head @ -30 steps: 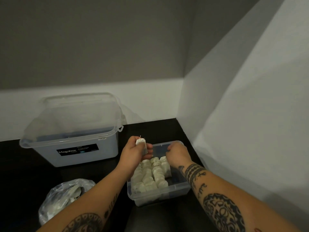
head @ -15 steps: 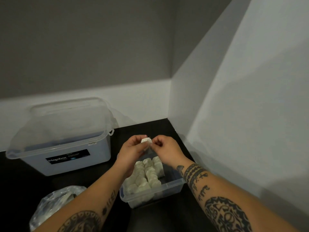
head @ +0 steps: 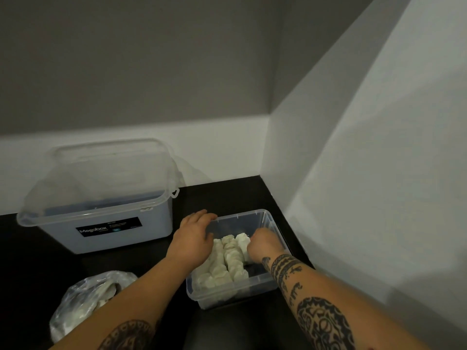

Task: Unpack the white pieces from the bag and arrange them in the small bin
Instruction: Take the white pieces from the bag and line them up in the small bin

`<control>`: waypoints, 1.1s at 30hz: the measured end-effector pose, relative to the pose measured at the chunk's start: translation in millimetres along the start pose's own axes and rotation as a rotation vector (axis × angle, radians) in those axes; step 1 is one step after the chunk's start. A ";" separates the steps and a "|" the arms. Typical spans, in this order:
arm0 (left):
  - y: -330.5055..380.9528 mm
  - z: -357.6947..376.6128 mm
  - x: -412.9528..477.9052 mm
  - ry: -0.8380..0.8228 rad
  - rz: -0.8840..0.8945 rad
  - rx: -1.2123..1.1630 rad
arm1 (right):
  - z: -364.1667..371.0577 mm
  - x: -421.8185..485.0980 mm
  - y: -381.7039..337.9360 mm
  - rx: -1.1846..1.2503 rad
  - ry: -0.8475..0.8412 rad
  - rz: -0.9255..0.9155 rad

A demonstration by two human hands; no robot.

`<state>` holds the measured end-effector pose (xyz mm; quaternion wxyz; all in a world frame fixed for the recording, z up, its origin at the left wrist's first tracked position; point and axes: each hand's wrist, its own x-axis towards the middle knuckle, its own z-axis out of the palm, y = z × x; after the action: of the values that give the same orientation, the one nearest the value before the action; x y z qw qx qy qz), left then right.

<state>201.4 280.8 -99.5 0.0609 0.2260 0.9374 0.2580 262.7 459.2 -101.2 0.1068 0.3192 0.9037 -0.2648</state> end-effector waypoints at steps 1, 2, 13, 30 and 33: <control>-0.8 0.7 -0.3 -0.003 0.001 -0.006 | 1.1 1.2 -0.4 -0.025 -0.007 0.024; -1.0 0.9 -0.2 0.003 0.009 -0.005 | 2.5 2.0 -0.3 -0.047 -0.015 0.043; -6.9 5.6 2.6 0.053 0.031 0.004 | 17.4 15.0 -5.1 -0.148 -0.148 0.078; -8.6 8.9 3.9 0.082 0.039 -0.016 | 15.5 16.7 -1.3 -0.374 -0.264 0.009; -8.3 8.5 3.3 0.084 0.039 -0.011 | 21.7 19.3 -1.0 -0.370 -0.300 -0.001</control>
<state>197.1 279.9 -111.0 0.0176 0.2328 0.9331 0.2733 247.7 456.8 -126.0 0.2964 0.2508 0.9109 -0.1394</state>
